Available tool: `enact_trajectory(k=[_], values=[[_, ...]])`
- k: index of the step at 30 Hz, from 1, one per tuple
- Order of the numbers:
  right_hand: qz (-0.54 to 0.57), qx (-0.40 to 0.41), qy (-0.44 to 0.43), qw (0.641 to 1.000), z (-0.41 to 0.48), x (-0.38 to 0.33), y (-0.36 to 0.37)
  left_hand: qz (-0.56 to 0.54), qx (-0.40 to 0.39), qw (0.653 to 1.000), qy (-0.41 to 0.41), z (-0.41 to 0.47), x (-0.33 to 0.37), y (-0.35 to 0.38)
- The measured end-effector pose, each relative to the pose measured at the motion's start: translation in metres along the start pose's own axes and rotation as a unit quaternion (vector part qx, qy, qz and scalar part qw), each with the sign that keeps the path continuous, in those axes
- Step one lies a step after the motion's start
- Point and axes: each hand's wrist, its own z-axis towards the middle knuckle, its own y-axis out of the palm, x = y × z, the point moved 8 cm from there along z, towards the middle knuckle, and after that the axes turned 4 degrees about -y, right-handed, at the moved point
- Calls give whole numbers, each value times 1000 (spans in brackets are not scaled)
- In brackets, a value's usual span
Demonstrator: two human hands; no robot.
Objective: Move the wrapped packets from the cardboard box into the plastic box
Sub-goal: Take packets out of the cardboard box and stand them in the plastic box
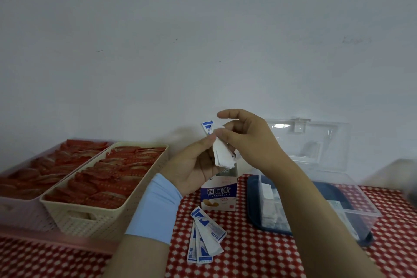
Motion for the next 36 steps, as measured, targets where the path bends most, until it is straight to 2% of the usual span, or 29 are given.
enact_trajectory(k=[10, 14, 21, 25, 29, 36], values=[[-8, -24, 8, 1000, -11, 0, -6, -7, -31, 997, -70, -7, -17, 21], [-92, -7, 4, 996, -20, -1, -17, 6, -13, 998, -69, -3, -22, 18], [-196, -102, -16, 975, -42, -10, -16, 18, 32, 998, -59, 4, -33, 12], [-268, -103, -65, 956, -46, -16, -20, 26, 10, 998, -54, 6, -39, 23], [-271, -79, -81, 956, -48, -17, -29, 6, 7, 997, -70, 4, -46, 28], [-282, -101, -79, 951, -52, -13, -27, 13, -15, 997, -69, 3, -49, 33]])
